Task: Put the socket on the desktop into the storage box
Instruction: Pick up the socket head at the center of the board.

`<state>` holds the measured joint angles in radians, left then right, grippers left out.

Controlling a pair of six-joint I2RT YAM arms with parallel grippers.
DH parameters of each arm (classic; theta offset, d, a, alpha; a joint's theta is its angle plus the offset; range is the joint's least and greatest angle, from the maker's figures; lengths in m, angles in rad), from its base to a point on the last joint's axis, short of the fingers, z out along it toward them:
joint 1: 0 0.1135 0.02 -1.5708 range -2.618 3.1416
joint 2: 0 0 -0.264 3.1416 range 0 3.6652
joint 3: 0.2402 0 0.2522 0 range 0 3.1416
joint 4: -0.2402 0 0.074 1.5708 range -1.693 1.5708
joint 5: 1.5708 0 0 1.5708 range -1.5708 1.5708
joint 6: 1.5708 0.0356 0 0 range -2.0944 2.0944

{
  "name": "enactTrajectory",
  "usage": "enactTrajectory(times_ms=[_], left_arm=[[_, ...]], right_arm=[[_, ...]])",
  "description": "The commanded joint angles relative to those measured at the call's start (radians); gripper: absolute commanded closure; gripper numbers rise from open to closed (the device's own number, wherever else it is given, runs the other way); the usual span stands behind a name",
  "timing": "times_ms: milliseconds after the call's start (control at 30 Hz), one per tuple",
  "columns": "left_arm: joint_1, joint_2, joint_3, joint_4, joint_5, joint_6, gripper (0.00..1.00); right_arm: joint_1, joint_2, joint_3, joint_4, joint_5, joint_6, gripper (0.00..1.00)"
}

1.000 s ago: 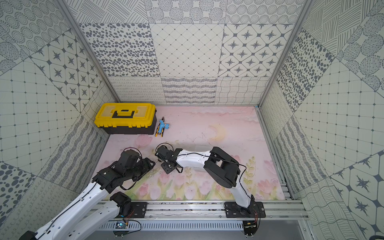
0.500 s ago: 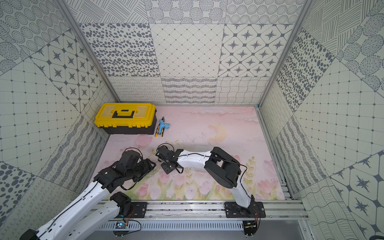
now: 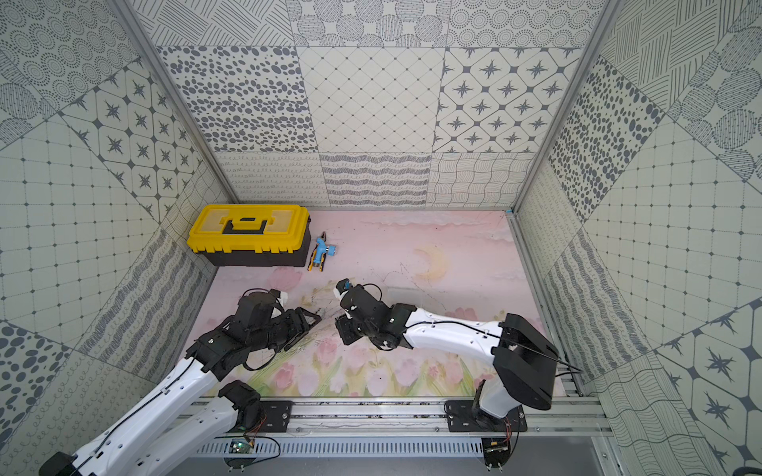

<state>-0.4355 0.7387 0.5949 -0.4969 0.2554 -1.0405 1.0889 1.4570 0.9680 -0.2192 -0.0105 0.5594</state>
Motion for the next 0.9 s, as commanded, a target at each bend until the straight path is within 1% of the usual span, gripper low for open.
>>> enactTrajectory(times_ms=[0,100,233,333,433,600,667,767,867], left_arm=[[-0.006,0.023,0.041,0.277,0.239,0.006,0.35],[-0.046,0.073,0.066,0.355,0.278,0.0,0.35],[-0.127,0.147,0.083,0.418,0.264,-0.001,0.37],[-0.148,0.182,0.077,0.457,0.258,-0.014,0.37],[-0.153,0.205,0.074,0.487,0.27,-0.036,0.38],[-0.166,0.215,0.084,0.47,0.254,-0.058,0.41],[-0.175,0.191,0.106,0.391,0.216,-0.056,0.43],[-0.193,0.143,0.145,0.23,0.128,-0.009,0.44],[-0.193,0.067,0.097,0.218,0.101,-0.031,0.44]], right_arm=[[-0.034,-0.148,-0.108,0.133,-0.061,0.125,1.0],[-0.066,-0.291,-0.205,0.142,-0.088,0.181,1.0],[-0.122,-0.467,-0.325,0.123,-0.097,0.267,1.0],[-0.157,-0.586,-0.366,0.061,-0.089,0.311,1.0],[-0.163,-0.677,-0.368,0.001,-0.084,0.326,1.0],[-0.163,-0.765,-0.378,-0.084,-0.075,0.337,1.0],[-0.163,-0.795,-0.404,-0.086,-0.084,0.347,1.0],[-0.165,-0.825,-0.443,-0.081,-0.089,0.344,1.0],[-0.183,-0.787,-0.436,-0.081,-0.133,0.323,1.0]])
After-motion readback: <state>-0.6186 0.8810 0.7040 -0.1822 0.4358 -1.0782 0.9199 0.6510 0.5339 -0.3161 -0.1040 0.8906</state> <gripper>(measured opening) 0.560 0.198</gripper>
